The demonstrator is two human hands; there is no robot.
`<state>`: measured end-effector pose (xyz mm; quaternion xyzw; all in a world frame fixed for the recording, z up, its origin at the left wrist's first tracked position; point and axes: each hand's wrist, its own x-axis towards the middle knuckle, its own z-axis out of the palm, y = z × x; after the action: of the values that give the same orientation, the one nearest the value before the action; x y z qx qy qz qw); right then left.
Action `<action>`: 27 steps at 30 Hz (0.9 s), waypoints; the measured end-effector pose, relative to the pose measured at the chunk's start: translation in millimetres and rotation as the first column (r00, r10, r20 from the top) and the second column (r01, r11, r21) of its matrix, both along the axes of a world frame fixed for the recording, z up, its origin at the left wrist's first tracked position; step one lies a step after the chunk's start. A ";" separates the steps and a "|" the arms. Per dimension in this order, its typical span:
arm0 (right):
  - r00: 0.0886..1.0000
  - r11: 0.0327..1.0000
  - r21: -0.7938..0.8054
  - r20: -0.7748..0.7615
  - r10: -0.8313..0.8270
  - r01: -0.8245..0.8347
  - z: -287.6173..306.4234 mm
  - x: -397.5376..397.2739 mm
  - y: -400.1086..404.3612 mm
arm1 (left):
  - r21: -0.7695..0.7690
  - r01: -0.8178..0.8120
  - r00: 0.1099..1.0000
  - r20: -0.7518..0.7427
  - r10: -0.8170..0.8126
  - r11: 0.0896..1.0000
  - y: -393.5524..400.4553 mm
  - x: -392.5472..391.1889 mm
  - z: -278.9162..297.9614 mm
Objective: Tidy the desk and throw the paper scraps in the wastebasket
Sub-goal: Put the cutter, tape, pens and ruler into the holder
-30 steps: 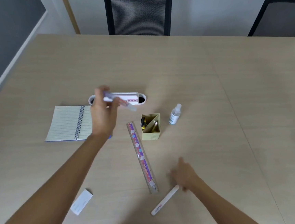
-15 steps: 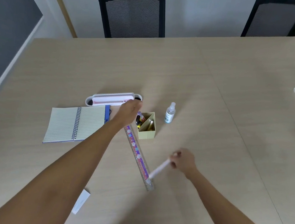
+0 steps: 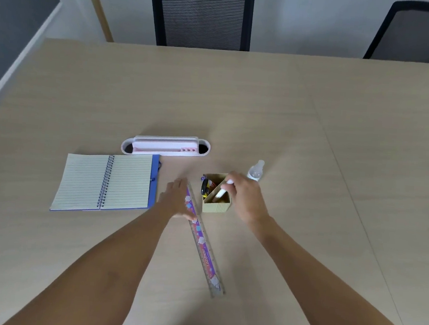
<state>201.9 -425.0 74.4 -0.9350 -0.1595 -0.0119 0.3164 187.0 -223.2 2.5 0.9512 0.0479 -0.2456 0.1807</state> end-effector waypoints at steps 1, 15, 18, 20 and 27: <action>1.000 0.999 -0.028 0.006 0.028 -0.028 -2.9 -0.7 1.3 | 0.039 0.010 1.000 0.021 -0.011 0.999 -0.8 2.3 -2.5; 0.986 0.995 0.082 -0.160 -0.047 0.061 -46.5 -75.2 -28.6 | 0.263 -0.009 0.996 -0.087 0.033 0.965 4.0 17.0 -2.5; 0.934 1.000 -0.022 -0.357 0.011 -0.020 -61.2 -130.9 -53.3 | 0.255 -0.024 0.996 -0.073 0.043 0.967 4.1 -4.9 5.4; 0.839 0.969 -0.118 -0.529 0.125 -0.218 -72.6 -146.0 -63.4 | 0.228 -0.035 0.994 -0.089 0.057 0.973 5.1 -7.5 1.4; 0.814 0.947 -0.162 -0.563 0.141 -0.277 -83.3 -150.2 -60.8 | -0.375 -0.332 0.943 -0.151 0.296 0.866 32.7 -9.1 39.6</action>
<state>51.6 -485.8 -8.8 -0.9070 -0.1657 0.3082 0.2343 177.9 -190.4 42.1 0.8625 0.1594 -0.2593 0.4042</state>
